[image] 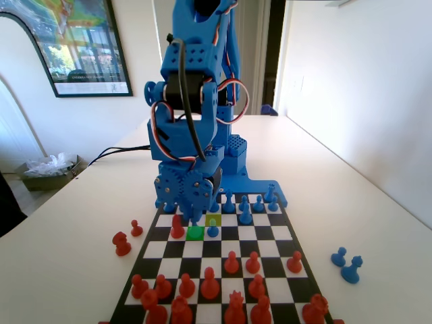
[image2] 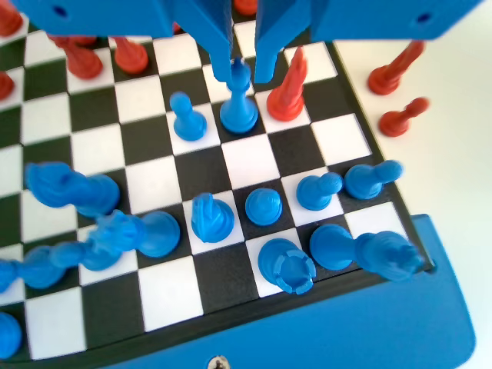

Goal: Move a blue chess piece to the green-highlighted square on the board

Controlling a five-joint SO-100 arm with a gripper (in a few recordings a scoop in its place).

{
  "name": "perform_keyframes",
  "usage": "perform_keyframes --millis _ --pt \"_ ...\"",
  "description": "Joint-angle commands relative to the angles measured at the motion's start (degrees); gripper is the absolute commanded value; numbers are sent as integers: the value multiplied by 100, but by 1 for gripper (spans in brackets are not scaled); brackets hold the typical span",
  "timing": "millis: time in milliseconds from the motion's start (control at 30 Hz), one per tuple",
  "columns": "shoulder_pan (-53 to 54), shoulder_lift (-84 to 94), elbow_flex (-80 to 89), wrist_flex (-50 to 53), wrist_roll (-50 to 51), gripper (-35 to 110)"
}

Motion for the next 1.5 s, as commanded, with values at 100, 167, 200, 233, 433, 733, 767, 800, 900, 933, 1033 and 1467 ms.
perform_keyframes --millis 100,167,200,233,433,733,767,800,900,933,1033,1467 --pt "-97 888 -703 861 97 5" --pt "-149 1099 -844 1160 193 5" --pt "-176 1248 -896 1318 220 5" --pt "-185 1424 -940 1477 246 5" --pt "-290 2769 -1020 2514 158 4" --pt "-835 5229 -281 3735 -536 3" --pt "-905 5440 -255 3885 -554 3" --pt "-984 5643 -255 4043 -580 3" --pt "-1169 6073 -325 4500 -633 3" --pt "-1222 6187 -360 4614 -633 3" --pt "-1318 6530 -413 4869 -712 3" --pt "-1450 7392 -290 5019 -888 3"
